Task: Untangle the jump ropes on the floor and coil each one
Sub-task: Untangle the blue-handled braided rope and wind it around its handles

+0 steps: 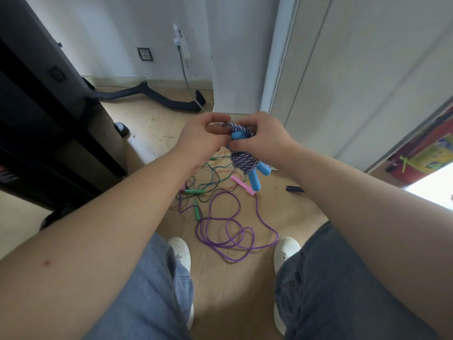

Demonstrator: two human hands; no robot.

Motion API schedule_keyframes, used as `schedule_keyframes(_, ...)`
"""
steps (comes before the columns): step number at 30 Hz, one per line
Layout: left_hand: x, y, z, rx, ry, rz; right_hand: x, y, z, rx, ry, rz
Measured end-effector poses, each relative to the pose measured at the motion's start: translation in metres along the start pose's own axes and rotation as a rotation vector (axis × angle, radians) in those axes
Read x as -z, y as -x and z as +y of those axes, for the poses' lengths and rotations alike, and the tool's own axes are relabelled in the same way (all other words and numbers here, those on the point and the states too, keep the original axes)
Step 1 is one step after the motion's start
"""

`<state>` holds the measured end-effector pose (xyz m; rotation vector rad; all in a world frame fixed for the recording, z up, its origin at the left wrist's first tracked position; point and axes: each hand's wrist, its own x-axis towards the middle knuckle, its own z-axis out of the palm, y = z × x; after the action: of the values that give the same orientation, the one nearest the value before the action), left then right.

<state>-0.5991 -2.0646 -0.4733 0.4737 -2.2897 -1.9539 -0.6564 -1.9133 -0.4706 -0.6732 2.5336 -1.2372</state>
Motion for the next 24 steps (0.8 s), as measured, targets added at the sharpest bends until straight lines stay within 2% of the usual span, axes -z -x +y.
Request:
schedule_keyframes(5, 0.003, -0.002, -0.005, -0.2, -0.398, 0.012, 0.009, 0.005, -0.001, -0.038, -0.101, -0.056)
schedule_keyframes(8, 0.003, -0.001, -0.004, -0.292, -0.584, -0.024, 0.007, 0.007, -0.002, -0.044, -0.08, -0.087)
schedule_keyframes(10, 0.003, -0.001, -0.006, -0.265, -0.551, -0.04, 0.008, 0.008, -0.001, -0.051, -0.083, -0.115)
schedule_keyframes(15, 0.001, -0.001, -0.006, -0.165, -0.419, 0.05, 0.009, 0.008, -0.003, -0.038, -0.106, -0.13)
schedule_keyframes(21, -0.003, -0.001, -0.007, -0.156, -0.404, 0.098, -0.003, 0.008, 0.001, 0.063, 0.124, -0.075)
schedule_keyframes(24, -0.005, -0.002, -0.005, -0.156, -0.374, 0.12, -0.006, 0.01, 0.005, 0.101, 0.151, -0.087)
